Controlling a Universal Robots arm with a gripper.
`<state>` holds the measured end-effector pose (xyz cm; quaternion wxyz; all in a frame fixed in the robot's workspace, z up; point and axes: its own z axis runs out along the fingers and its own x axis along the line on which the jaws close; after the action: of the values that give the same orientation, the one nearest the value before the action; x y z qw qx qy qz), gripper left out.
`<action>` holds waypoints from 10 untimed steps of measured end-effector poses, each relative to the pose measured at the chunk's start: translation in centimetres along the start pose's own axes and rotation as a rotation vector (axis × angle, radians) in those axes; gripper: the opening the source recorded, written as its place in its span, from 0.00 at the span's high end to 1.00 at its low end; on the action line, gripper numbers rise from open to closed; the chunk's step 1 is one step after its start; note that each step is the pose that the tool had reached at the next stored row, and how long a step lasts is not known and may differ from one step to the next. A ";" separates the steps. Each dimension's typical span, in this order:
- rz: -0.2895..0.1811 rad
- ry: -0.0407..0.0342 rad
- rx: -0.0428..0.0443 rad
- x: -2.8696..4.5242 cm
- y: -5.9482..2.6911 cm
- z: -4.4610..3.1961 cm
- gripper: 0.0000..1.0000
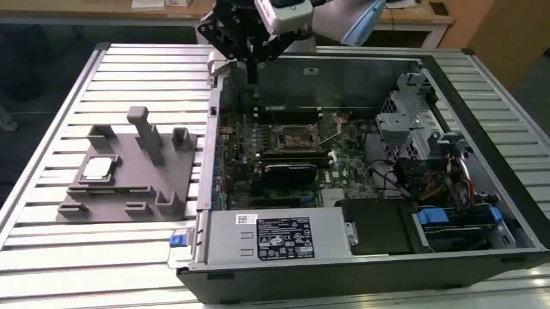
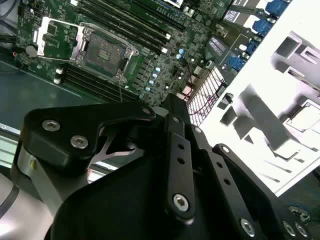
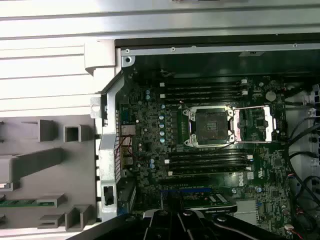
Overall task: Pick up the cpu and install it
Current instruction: 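Reach for the cpu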
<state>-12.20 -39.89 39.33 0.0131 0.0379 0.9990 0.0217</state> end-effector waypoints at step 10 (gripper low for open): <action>0.000 0.0000 0.0000 0.21 -0.02 -0.01 0.89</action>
<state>-12.40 -39.89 39.33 0.0131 0.0379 0.9990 0.0217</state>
